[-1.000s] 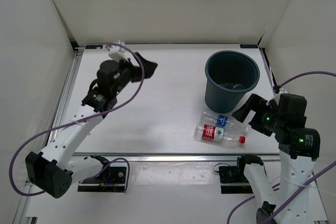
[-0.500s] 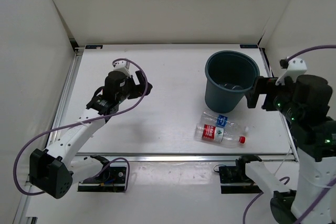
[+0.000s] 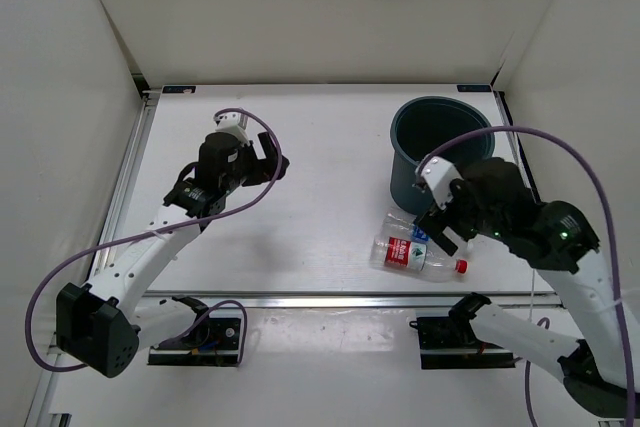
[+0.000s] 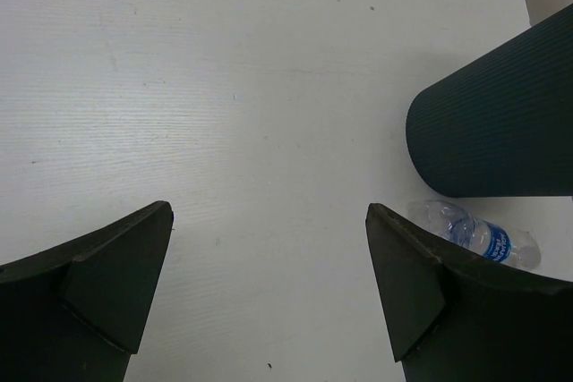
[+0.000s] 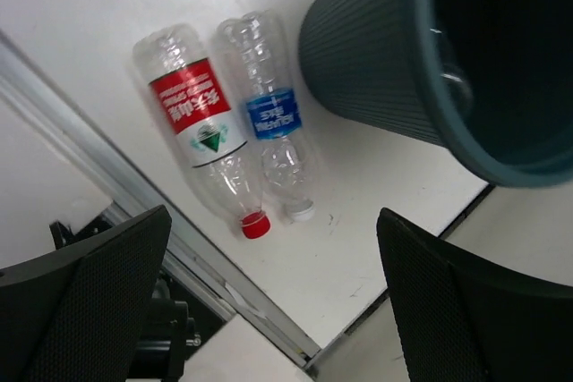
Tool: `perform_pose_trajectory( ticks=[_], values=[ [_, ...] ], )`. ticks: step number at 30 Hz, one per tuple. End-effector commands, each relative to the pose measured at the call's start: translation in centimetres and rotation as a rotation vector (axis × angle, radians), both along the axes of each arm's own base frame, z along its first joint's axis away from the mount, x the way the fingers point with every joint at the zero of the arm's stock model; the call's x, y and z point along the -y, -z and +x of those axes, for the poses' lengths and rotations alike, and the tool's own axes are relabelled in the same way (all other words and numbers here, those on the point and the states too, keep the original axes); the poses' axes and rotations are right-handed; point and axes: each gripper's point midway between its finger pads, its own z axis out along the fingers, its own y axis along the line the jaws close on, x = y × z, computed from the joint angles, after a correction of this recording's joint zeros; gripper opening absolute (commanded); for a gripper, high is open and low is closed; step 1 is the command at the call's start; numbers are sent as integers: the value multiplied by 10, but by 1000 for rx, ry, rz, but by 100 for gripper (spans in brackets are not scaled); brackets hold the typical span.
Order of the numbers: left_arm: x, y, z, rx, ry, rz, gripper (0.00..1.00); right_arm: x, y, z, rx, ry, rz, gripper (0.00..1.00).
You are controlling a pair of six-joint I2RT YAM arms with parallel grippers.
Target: Put the plastic bottles in the bin
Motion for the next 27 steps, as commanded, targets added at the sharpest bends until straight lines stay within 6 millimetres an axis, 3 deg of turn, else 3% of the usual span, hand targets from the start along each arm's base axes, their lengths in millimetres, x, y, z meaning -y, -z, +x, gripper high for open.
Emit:
perform_pose_trajectory(
  ticks=[1, 5, 9, 14, 17, 21, 27],
  values=[
    [-6, -9, 1, 30, -17, 9, 100, -20, 21, -3, -51, -142, -51, 99],
    [-7, -1, -4, 2, -29, -5, 100, -44, 57, -8, -163, -201, -69, 99],
    [-10, 7, -7, -14, -37, 8, 100, -57, 107, -19, -327, -223, -151, 99],
    [-12, 8, -9, -15, -49, 4, 100, -79, 140, -28, -386, -267, -163, 99],
    [-15, 7, -10, -13, -59, 8, 100, -80, 153, -30, -415, -252, -163, 99],
    [-17, 11, -10, -19, -69, 16, 100, -71, 194, -39, -494, -209, -212, 99],
    [-20, 21, -16, -45, -69, 29, 100, -63, 230, -22, -444, -164, -298, 99]
  ],
)
